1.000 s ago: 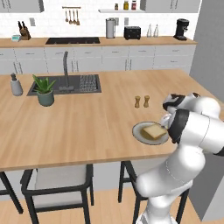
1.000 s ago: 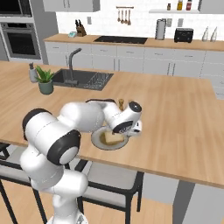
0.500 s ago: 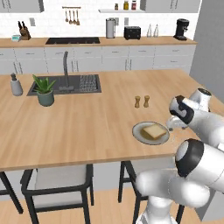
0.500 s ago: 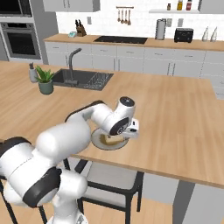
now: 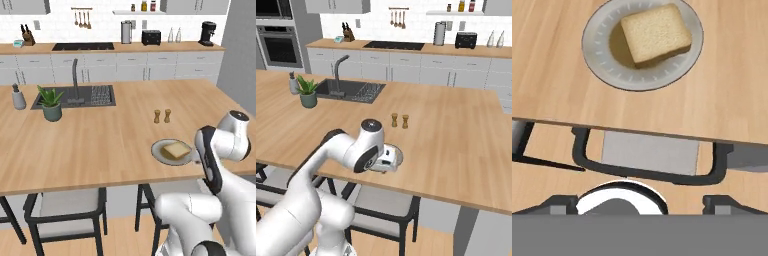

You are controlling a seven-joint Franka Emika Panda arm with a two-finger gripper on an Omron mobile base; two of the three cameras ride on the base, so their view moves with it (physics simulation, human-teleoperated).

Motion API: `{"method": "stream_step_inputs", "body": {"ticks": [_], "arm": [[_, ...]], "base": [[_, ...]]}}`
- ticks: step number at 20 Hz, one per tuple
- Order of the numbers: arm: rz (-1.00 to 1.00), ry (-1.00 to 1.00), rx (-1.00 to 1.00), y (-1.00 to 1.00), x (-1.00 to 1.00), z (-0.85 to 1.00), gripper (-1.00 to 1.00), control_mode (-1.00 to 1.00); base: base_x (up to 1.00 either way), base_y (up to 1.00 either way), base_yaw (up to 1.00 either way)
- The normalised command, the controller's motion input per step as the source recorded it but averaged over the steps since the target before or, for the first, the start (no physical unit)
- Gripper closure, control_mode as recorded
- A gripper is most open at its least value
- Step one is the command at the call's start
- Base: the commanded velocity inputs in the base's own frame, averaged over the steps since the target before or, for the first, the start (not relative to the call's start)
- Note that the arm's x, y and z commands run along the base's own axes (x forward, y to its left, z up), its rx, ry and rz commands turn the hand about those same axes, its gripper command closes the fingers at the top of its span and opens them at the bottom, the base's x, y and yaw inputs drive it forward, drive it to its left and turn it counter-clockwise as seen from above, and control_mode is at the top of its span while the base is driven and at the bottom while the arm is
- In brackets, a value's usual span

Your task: Start the toaster. Once the lever pops up, take the bread to the plate on the dining counter.

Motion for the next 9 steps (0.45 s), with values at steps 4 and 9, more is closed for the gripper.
{"method": "stream_step_inputs", "body": {"ticks": [4,9], "arm": [[-0.14,-0.2,0.0,0.52,-1.0,0.01,-1.0,-1.0],[-0.16,-0.26,0.0,0.55,-1.0,0.0,-1.0,-1.0]], "base": [[0.0,0.0,0.0],[0.0,0.0,0.0]]}}
